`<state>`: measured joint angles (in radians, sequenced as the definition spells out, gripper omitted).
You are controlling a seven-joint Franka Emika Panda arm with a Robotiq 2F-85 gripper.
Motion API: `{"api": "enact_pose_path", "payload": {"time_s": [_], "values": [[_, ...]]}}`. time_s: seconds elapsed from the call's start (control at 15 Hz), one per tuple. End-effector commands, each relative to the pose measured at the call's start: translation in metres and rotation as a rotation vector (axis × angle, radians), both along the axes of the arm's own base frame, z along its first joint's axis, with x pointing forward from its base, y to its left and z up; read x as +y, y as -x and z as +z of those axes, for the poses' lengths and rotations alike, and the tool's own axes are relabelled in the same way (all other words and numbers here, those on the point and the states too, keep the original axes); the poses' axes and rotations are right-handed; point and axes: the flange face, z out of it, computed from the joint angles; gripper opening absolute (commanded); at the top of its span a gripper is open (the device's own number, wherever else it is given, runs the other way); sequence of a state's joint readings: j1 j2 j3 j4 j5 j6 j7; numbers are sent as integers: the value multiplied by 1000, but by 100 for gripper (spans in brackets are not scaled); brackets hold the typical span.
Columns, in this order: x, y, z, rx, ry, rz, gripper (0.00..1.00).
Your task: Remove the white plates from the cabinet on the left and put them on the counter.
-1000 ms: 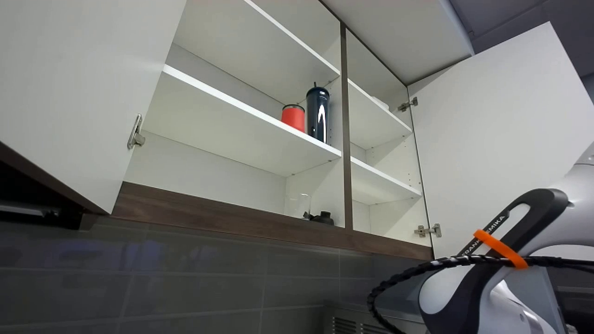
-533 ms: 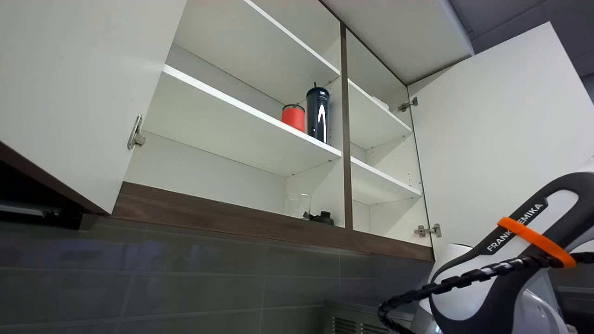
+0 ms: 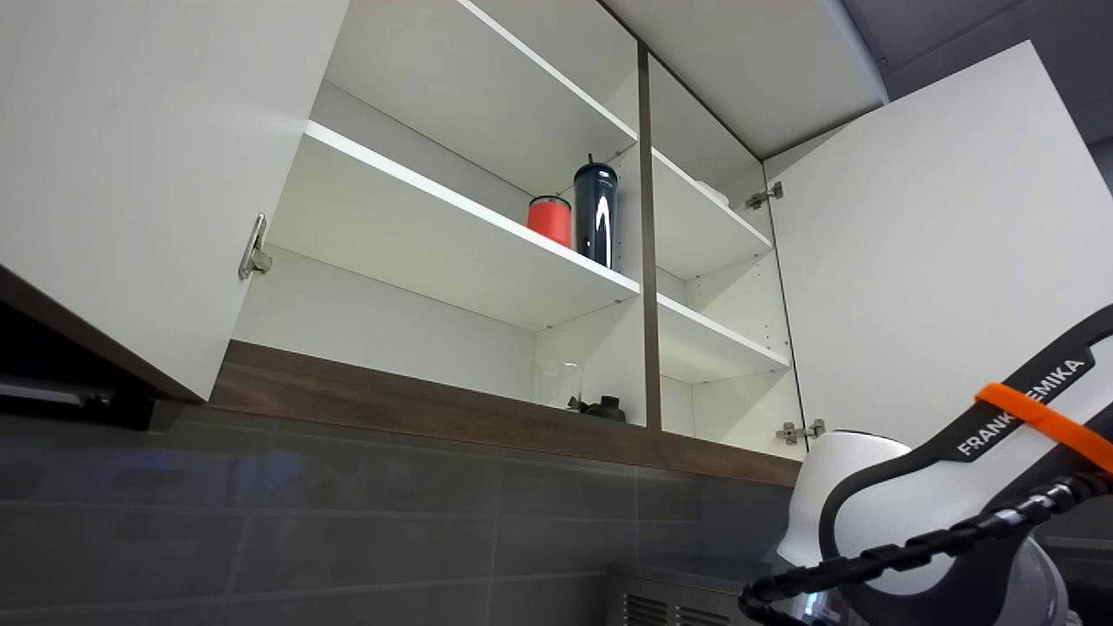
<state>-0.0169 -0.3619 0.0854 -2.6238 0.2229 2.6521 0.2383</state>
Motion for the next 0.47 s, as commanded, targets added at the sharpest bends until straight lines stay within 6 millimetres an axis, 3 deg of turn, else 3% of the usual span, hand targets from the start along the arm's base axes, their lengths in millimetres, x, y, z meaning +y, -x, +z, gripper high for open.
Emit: {"api": "enact_pose_path", "payload": {"time_s": [0.0, 0.07, 0.4], "values": [[1, 14, 0, 114, 37, 8, 100], [1, 5, -1, 54, 14, 14, 100], [0, 10, -1, 96, 24, 21, 100]]}}
